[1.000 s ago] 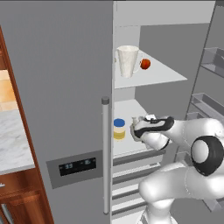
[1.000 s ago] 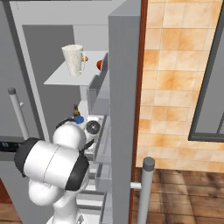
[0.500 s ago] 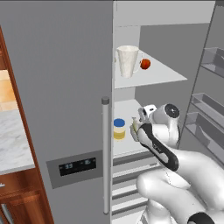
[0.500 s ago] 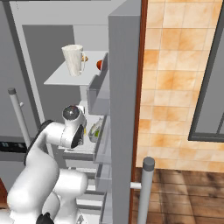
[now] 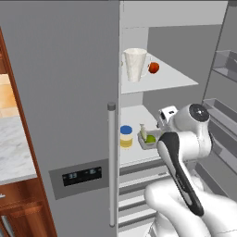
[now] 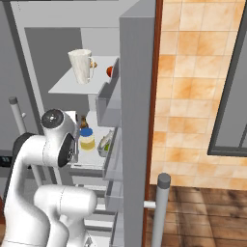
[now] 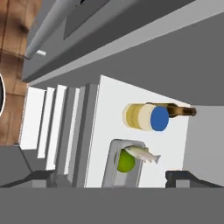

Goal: Place the tupperware on the second highest shelf of the fridge. Make space for the tupperware among the existing items by rearranging them on the shelves if needed. Close the fridge door when finished.

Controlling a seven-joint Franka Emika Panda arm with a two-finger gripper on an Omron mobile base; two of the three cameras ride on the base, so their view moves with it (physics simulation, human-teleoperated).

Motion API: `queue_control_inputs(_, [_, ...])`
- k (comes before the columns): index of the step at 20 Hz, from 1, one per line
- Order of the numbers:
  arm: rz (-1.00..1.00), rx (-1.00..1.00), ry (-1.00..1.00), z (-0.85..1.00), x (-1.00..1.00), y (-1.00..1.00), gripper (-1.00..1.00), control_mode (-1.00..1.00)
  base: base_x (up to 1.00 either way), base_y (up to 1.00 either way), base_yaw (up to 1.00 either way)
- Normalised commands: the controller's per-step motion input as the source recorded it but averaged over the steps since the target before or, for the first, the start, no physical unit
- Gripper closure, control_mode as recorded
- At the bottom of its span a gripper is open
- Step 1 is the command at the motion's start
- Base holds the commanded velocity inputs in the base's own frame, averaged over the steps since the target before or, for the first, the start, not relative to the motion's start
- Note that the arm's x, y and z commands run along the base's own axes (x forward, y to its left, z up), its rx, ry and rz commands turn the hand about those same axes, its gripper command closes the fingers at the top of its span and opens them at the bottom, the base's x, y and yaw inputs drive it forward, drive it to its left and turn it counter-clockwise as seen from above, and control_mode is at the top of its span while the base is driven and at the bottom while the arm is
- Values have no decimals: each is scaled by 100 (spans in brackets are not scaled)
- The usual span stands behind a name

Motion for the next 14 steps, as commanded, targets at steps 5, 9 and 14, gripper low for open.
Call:
queue_control_inputs(5, [0,0,-9,63,-74,1,-100,-100,0,0,0])
queue_control_inputs(9, [0,0,-10,1,-26,0,-100,-100,0,0,0])
queue_control_inputs(14, [0,0,0,0,0,0,-100,-100,0,0,0])
